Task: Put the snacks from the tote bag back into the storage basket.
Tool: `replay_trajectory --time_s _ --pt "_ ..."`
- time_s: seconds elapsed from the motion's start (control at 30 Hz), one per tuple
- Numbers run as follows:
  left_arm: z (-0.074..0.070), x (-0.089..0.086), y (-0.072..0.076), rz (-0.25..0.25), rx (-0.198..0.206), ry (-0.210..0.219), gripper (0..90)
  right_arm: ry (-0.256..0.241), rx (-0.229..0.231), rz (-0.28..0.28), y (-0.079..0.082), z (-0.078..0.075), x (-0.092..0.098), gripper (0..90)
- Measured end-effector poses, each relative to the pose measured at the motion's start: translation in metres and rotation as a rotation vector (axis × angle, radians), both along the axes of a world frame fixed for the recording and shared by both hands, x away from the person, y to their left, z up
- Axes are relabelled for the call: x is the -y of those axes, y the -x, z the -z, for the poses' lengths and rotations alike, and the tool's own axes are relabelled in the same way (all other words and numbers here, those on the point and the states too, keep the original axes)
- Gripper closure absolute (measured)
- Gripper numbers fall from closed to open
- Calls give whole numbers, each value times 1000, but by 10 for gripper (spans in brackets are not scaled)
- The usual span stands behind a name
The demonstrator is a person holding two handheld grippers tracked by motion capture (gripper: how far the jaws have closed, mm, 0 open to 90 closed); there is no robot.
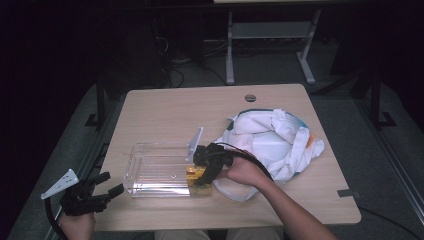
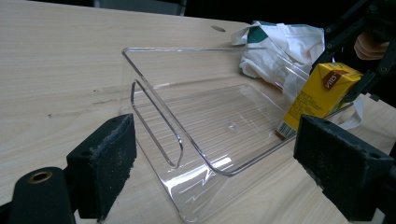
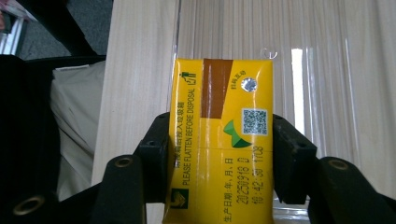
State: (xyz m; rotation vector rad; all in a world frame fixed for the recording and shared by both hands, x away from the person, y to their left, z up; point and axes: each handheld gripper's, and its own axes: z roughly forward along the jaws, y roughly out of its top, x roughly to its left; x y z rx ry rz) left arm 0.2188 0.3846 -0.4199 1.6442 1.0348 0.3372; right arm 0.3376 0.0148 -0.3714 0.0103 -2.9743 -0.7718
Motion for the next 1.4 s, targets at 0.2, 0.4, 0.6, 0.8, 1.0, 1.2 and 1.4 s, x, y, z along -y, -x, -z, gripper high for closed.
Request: replay_trajectory --time_s 0.2,0.4,0.6,0.8,1.0,1.2,1.4 --pt "0 0 0 -1 1 3 128 1 -29 3 1 1 -1 445" --pt "0 0 -1 -2 -2 1 128 -26 -42 13 0 -1 1 432" --pt "0 1 -1 -1 -4 1 127 -42 -66 29 -1 -5 5 402" --pt "0 1 0 -1 -4 3 127 -50 -69 31 0 -9 5 399" --pt "1 0 -1 -2 -6 3 127 -52 -61 35 0 -12 6 395" --pt "1 1 -1 -4 -9 0 127 -59 -66 45 0 -17 8 380" --pt "1 0 -1 -9 -9 0 128 -91 -63 73 -1 -31 14 376"
